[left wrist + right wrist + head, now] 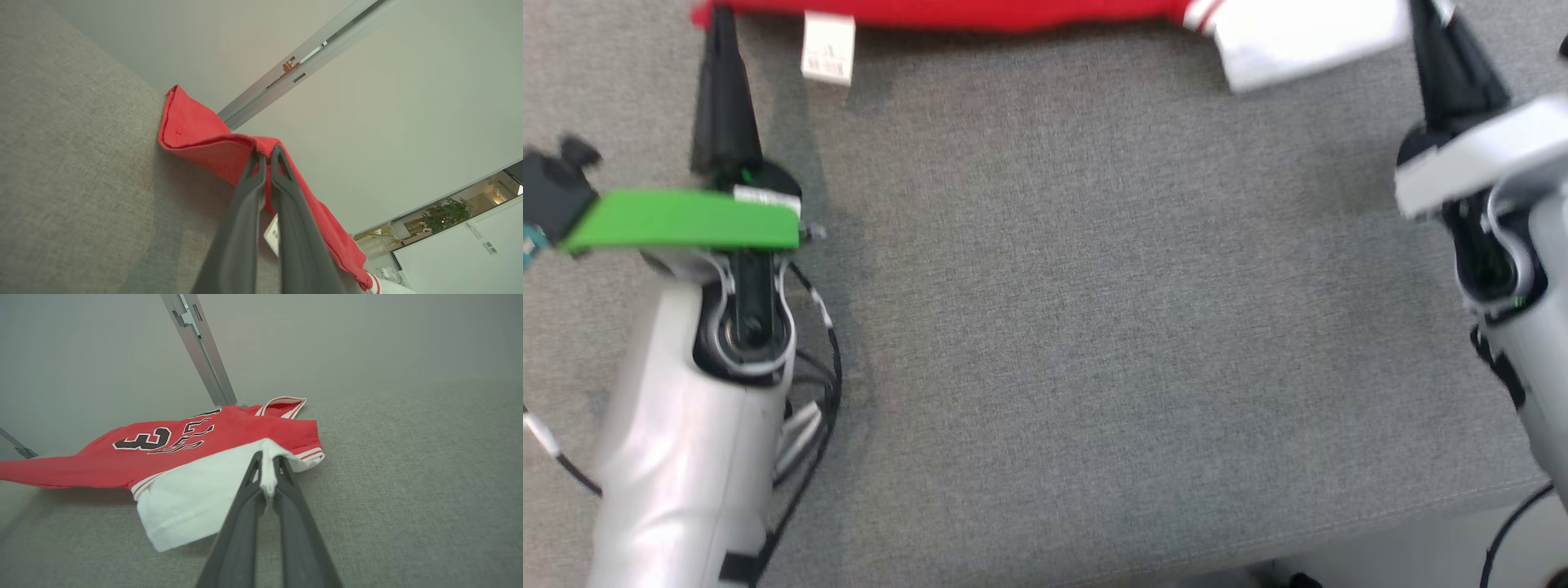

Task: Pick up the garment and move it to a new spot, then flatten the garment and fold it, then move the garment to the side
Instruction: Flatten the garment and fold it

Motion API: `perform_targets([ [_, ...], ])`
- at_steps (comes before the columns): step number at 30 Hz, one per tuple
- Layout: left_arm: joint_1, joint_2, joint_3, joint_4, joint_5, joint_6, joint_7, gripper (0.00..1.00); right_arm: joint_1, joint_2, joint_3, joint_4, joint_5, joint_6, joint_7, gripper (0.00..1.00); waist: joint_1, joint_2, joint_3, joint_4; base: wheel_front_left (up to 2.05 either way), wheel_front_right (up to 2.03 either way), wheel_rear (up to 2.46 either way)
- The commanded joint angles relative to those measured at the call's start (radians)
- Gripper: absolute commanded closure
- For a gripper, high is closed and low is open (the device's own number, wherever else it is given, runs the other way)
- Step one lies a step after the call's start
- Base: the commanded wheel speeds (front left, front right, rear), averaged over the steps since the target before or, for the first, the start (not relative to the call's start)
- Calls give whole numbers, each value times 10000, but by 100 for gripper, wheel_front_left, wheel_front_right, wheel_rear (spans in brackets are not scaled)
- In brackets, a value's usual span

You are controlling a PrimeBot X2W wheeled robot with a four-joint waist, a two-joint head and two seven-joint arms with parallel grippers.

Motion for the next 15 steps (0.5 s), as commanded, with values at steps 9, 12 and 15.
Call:
perform_targets([
  [9, 3005, 128, -212, -336, 73, -42, -3, 100, 3352, -90, -904, -1409, -755, -5, 1833, 100, 0, 0, -2201, 196, 0, 0, 0],
  [12, 3803, 119, -431, -509, 87, -42, -3, 100, 4370, 158, -1335, -1919, -934, -5, 2784, 100, 0, 0, -2656, 262, 0, 0, 0],
  [15, 4491, 194, -646, -700, 98, -42, -2, 100, 5252, 496, -1841, -2384, -1178, -5, 3655, 100, 0, 0, -3002, 314, 0, 0, 0],
])
